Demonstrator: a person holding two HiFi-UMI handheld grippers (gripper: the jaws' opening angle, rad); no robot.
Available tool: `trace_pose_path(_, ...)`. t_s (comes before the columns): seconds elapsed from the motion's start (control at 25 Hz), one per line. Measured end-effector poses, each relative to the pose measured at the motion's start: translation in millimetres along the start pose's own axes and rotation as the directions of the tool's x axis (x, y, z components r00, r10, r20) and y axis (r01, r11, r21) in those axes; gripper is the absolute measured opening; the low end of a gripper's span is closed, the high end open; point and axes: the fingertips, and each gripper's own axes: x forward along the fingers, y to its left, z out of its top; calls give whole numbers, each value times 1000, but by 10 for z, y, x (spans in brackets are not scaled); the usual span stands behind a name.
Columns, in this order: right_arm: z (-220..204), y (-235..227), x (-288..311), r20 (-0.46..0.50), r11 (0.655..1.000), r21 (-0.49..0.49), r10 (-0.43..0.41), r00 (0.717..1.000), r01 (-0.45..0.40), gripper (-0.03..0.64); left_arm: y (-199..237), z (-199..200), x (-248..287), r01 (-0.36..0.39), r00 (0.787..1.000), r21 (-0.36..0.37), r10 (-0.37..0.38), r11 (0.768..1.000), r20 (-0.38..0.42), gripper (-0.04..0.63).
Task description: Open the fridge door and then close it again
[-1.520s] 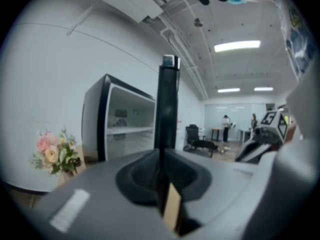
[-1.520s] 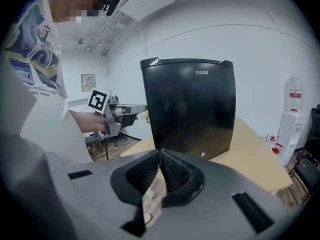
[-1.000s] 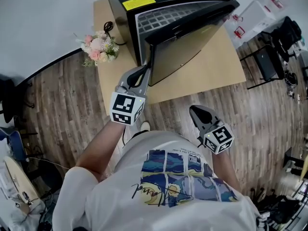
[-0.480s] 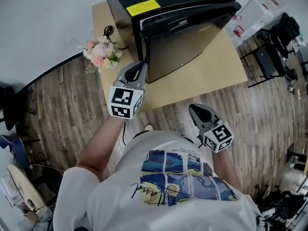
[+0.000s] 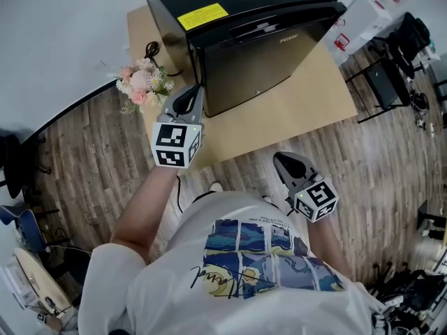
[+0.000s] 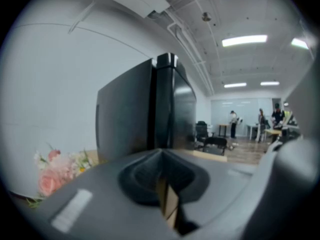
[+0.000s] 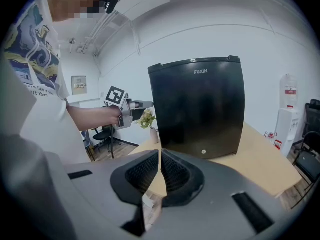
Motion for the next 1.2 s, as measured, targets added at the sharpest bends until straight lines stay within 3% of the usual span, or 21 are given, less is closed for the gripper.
trace_pose_path(0.52, -32, -15, -64, -15, 1000, 4, -7, 1000, 7, 23, 30, -13, 14, -14, 1000, -19, 14, 1000, 2, 6)
trace_pose_path(0.88, -78, -77, -219, -20, 1000, -2, 11, 1000, -11, 23, 75, -48, -99, -99, 995, -66, 100, 993, 2, 8)
trace_pose_path(1.2, -156, -250, -439, -13, 996, -32, 85, 996, -85, 23, -447, -244, -374, -109, 994, -99, 106, 989, -37, 8)
